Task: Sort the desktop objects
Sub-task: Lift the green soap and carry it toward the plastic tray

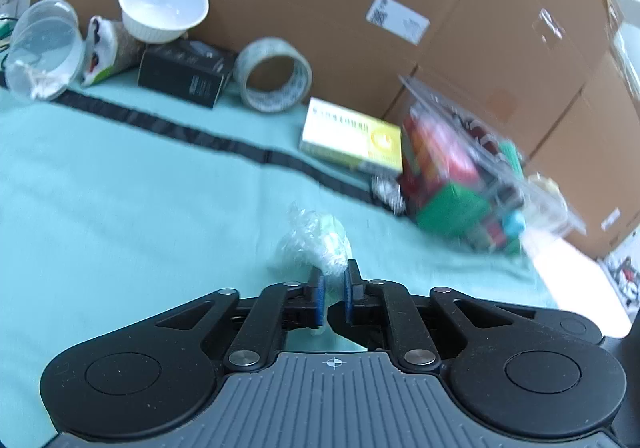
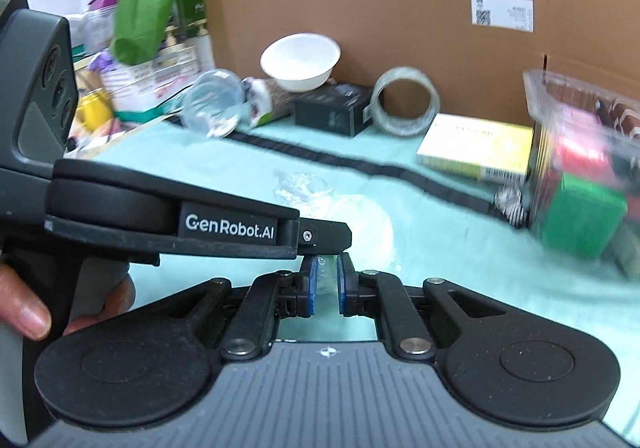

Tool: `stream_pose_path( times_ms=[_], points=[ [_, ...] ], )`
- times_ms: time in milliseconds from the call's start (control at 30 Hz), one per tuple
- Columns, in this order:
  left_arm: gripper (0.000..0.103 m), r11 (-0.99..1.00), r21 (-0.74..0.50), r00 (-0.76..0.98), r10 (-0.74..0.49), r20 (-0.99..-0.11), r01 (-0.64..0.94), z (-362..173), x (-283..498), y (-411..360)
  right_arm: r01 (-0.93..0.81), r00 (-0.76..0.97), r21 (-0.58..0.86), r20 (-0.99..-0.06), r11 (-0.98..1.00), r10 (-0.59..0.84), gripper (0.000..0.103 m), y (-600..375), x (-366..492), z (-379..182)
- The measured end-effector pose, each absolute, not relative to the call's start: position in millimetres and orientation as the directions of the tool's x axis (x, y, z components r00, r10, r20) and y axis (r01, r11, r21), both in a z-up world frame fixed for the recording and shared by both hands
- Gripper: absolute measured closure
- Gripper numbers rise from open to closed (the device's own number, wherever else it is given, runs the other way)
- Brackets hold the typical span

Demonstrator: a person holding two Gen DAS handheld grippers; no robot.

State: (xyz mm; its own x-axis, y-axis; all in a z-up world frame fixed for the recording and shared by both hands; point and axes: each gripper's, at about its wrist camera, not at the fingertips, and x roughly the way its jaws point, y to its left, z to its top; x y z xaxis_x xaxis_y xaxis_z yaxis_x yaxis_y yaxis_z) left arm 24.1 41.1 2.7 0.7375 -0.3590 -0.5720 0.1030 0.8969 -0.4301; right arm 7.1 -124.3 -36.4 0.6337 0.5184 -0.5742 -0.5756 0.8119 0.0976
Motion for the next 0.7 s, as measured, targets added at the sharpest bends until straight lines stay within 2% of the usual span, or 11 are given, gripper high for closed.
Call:
stream_pose_path(
  times_ms=[100, 167, 233, 267, 300, 500, 700],
  points=[
    [0.061, 0.904, -0.422, 0.73, -0.335, -0.596, 0.07, -4.1, 15.6, 42.7, -0.578, 0.621, 0.111, -0.584, 0.809, 0.523, 0.089, -125.2, -0.3, -42.0],
    [0.057, 0.9, -0.434, 0.728, -0.332, -0.601, 0.052, -7.7, 15.3, 46.8, -0.577, 0.622, 0.115, -0.581, 0.809, 0.526, 0.087, -124.6, -3.1, -45.2],
    [0.047, 0.895, -0.444, 0.726, -0.331, -0.603, 0.039, -7.9, 17.6, 50.5, -0.573, 0.634, 0.109, -0.569, 0.812, 0.524, 0.067, -125.1, -4.2, -44.8],
    [0.036, 0.898, -0.438, 0.732, -0.32, -0.602, 0.032, -7.1, 18.8, 51.6, -0.567, 0.648, 0.094, -0.563, 0.818, 0.513, 0.045, -125.2, -4.1, -45.0],
    [0.031, 0.902, -0.43, 0.742, -0.309, -0.595, 0.03, -5.8, 19.1, 52.4, -0.559, 0.664, 0.075, -0.556, 0.826, 0.5, 0.033, -125.7, -4.0, -45.0],
    [0.021, 0.911, -0.403, 0.738, -0.33, -0.589, 0.085, -1.8, 33.5, 49.1, -0.553, 0.656, 0.098, -0.562, 0.827, 0.505, 0.034, -130.8, 9.6, -50.5],
    [0.021, 0.914, -0.376, 0.699, -0.367, -0.614, 0.15, -4.8, 51.8, 42.3, -0.546, 0.626, 0.158, -0.575, 0.823, 0.526, 0.033, -129.0, 24.0, -58.5]
  ],
)
